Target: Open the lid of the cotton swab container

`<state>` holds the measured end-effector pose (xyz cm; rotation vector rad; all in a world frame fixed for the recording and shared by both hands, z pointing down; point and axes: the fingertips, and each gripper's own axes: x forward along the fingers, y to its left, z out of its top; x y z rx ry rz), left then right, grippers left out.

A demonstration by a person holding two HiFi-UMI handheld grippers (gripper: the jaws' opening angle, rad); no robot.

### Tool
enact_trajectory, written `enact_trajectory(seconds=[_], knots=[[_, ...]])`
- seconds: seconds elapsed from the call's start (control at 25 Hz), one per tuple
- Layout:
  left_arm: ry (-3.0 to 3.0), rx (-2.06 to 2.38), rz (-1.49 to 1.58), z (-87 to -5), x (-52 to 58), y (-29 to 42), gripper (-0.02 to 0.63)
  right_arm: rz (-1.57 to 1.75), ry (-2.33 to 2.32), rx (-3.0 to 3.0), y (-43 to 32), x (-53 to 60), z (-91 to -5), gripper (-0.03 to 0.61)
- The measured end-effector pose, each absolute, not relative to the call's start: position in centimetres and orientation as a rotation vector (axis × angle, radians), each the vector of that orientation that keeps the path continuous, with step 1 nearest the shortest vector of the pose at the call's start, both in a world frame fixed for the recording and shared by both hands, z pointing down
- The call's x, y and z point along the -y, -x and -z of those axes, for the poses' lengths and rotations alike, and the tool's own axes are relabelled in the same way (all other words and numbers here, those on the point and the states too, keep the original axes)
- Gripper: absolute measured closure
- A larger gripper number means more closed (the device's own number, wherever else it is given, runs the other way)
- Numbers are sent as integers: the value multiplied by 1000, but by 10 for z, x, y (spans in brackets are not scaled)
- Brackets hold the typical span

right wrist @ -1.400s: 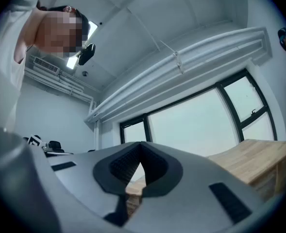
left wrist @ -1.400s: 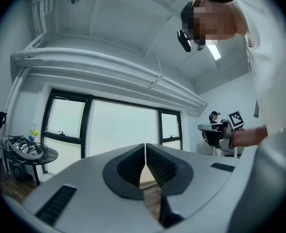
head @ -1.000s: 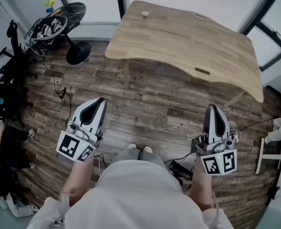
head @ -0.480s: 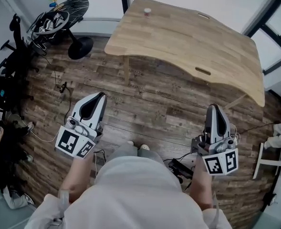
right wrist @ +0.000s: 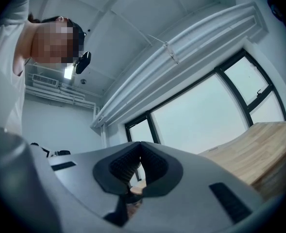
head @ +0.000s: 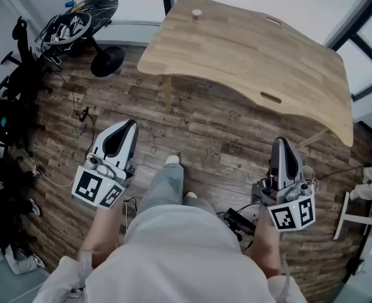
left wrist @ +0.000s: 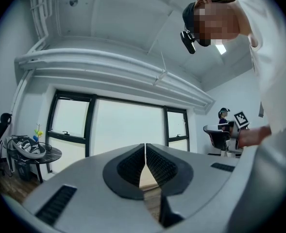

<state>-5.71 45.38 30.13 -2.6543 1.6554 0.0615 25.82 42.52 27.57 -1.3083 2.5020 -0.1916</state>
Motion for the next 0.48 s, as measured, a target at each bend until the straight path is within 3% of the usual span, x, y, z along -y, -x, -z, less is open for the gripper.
enact_trajectory(seconds=[0.48], knots=[[2717,-1553,-98,-302,-360,92,595,180,1364,-2481,-217,-359,-271,558]])
